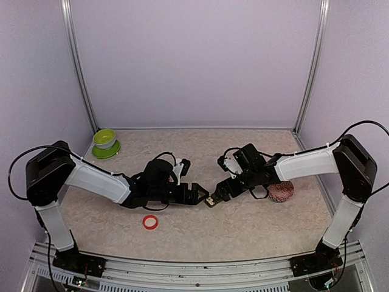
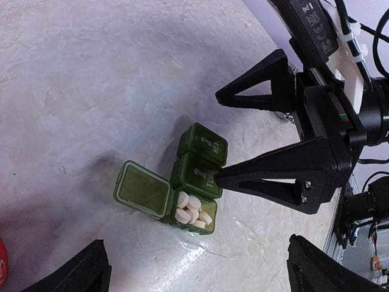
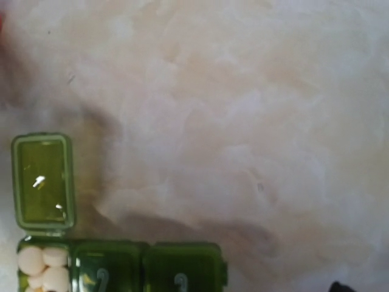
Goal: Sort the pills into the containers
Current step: Hold the pill container at the center of the board.
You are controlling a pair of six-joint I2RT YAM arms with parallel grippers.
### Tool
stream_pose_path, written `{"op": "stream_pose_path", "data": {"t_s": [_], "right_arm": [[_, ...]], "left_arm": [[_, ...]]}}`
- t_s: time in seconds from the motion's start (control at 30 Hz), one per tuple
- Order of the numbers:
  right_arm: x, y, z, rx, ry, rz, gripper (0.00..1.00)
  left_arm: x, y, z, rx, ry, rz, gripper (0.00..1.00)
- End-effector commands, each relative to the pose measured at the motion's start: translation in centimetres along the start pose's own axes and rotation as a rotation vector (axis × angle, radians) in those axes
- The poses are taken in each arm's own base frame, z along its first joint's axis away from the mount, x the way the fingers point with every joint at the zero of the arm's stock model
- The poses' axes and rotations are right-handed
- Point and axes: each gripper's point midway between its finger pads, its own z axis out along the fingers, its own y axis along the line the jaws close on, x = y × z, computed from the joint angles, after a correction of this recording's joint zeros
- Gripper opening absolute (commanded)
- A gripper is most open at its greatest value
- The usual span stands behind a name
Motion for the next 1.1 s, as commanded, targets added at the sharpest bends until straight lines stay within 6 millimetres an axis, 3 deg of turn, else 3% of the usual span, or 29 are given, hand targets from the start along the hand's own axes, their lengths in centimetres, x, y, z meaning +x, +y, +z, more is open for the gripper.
{"op": "stream_pose_path", "data": {"t_s": [0.0,0.4,0.73,1.07], "right_arm": [[0.3,0.5,0.6,-0.016,-0.004,-0.026,0.96],[0.9,0.5,1.3,0.022,0.019,-0.030,0.94],[0.9,0.6,1.4,0.021,0.009,-0.019,0.82],[1.2,0.8,1.6,0.012,0.017,-0.016,0.78]], "left_arm": [[-1.7,-0.7,0.7,0.058,-0.043,-0.035,0.99],[-2.0,-0.4,1.4,0.047,-0.059,-0.041,0.99],[-1.5,0.8,2.4,0.004,-0.057,-0.057,0.99],[-1.9,-0.3,3.1,0.083,-0.063,-0.043,0.99]]}}
